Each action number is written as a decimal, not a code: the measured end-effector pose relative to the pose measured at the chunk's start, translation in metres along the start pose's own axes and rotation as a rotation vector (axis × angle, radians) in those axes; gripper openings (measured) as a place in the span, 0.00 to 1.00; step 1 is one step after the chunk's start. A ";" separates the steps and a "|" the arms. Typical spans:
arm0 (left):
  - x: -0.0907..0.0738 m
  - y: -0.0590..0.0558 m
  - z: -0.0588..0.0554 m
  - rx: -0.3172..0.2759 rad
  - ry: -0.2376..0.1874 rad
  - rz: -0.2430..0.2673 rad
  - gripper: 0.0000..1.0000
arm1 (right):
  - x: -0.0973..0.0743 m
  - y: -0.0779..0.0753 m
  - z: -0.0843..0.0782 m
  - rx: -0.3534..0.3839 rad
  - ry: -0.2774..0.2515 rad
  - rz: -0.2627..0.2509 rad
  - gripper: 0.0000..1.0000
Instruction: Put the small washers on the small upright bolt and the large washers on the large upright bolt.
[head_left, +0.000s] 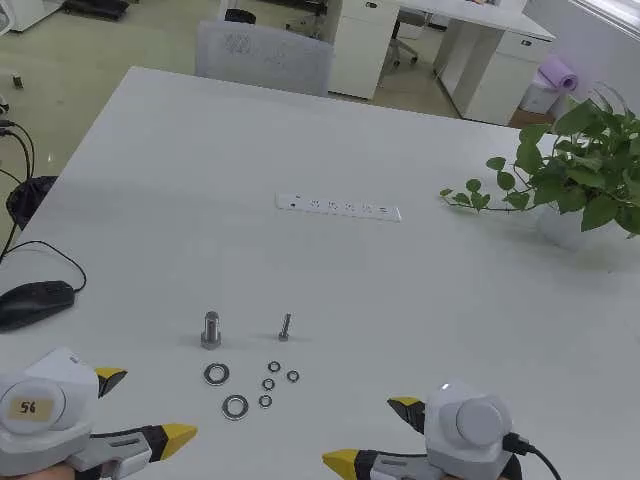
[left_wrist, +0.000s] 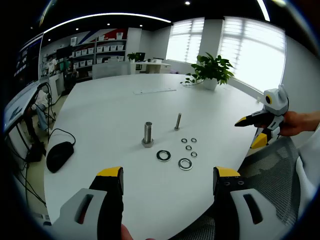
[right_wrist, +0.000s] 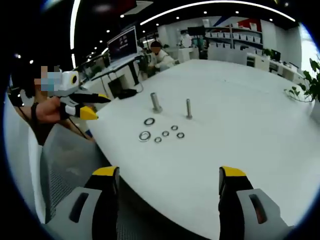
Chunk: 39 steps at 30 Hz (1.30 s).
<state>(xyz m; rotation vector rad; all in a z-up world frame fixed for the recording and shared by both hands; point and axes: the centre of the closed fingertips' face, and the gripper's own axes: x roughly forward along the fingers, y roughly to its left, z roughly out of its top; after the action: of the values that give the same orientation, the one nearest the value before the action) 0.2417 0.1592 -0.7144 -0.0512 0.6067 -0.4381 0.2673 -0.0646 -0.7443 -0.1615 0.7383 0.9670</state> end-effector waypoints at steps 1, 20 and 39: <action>0.000 0.000 0.000 0.001 -0.001 0.000 0.72 | 0.000 0.000 0.000 0.000 -0.001 0.001 0.80; 0.000 -0.004 -0.001 0.024 0.012 -0.011 0.72 | -0.004 -0.003 -0.006 0.020 0.002 -0.008 0.80; -0.003 -0.005 -0.007 0.019 0.018 -0.006 0.72 | -0.007 -0.007 -0.012 0.036 0.006 -0.023 0.80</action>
<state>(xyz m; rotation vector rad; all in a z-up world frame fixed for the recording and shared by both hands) 0.2341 0.1564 -0.7176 -0.0313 0.6207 -0.4502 0.2645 -0.0791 -0.7503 -0.1418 0.7576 0.9311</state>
